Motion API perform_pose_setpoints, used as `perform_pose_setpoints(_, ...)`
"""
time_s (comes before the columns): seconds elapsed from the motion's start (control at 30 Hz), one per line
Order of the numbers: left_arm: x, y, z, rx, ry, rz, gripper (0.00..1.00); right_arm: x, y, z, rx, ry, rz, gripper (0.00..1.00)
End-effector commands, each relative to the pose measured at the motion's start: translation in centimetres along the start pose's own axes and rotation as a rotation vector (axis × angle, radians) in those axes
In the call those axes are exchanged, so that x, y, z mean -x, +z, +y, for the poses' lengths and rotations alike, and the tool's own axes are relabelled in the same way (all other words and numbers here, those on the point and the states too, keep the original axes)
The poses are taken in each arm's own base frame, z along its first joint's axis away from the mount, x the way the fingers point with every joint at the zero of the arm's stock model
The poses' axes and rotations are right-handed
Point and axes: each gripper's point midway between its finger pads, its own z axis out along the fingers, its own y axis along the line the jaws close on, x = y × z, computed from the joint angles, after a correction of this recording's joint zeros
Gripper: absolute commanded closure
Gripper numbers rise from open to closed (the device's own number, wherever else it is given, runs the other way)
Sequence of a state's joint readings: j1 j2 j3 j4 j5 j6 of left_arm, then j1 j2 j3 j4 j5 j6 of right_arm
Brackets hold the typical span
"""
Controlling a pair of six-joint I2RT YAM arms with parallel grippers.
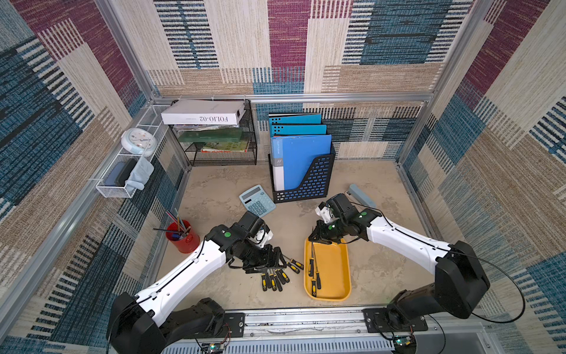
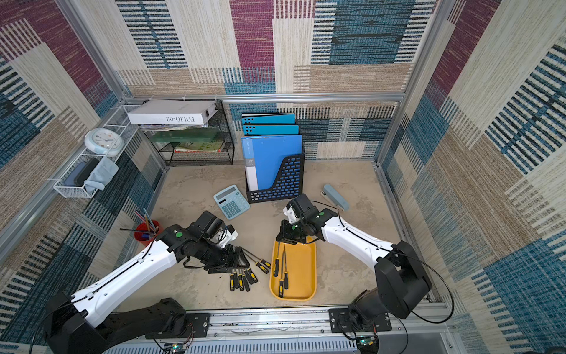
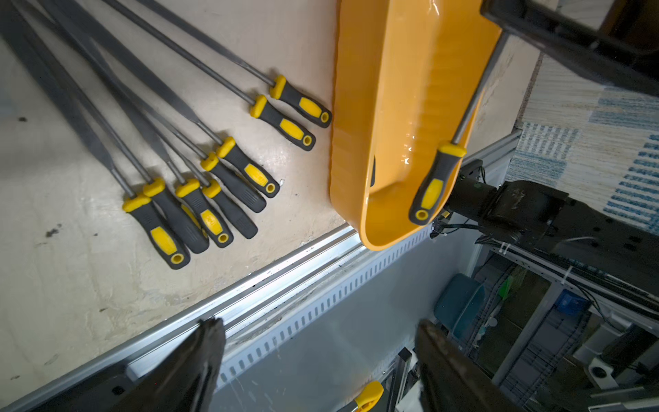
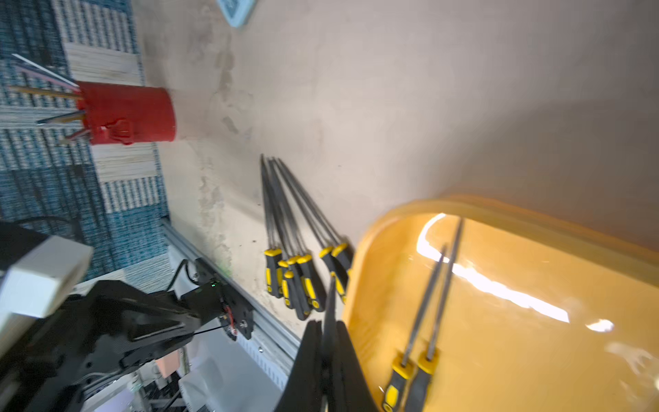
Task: Put the file tool into the storage box
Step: Place the file tool in the storage box.
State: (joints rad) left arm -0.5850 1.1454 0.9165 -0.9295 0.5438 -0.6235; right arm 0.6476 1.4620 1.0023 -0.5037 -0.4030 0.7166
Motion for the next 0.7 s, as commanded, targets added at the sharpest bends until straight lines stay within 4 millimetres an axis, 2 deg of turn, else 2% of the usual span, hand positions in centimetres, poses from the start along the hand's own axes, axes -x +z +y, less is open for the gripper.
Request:
perform_pose_setpoints(0.0, 0.1, -0.2, 1.6, 0.065, -0.043, -0.033, 0.13, -1.9, 0.0, -4.5, -0.187, -0.009, 0.055, 1.0)
perform_pose_setpoints(0.17, -0.2, 0.2, 2.8, 0.093, -0.085, -0.041, 0.14, -2.7, 1.5, -6.6, -0.22, 0.017, 0.059, 1.0)
perform_pose_setpoints(0.67, -1.1, 0.6, 5.1, 0.14, -0.16, -0.064, 0.14, -2.9, 4.2, -8.3, -0.224, 0.021, 0.052, 1.0)
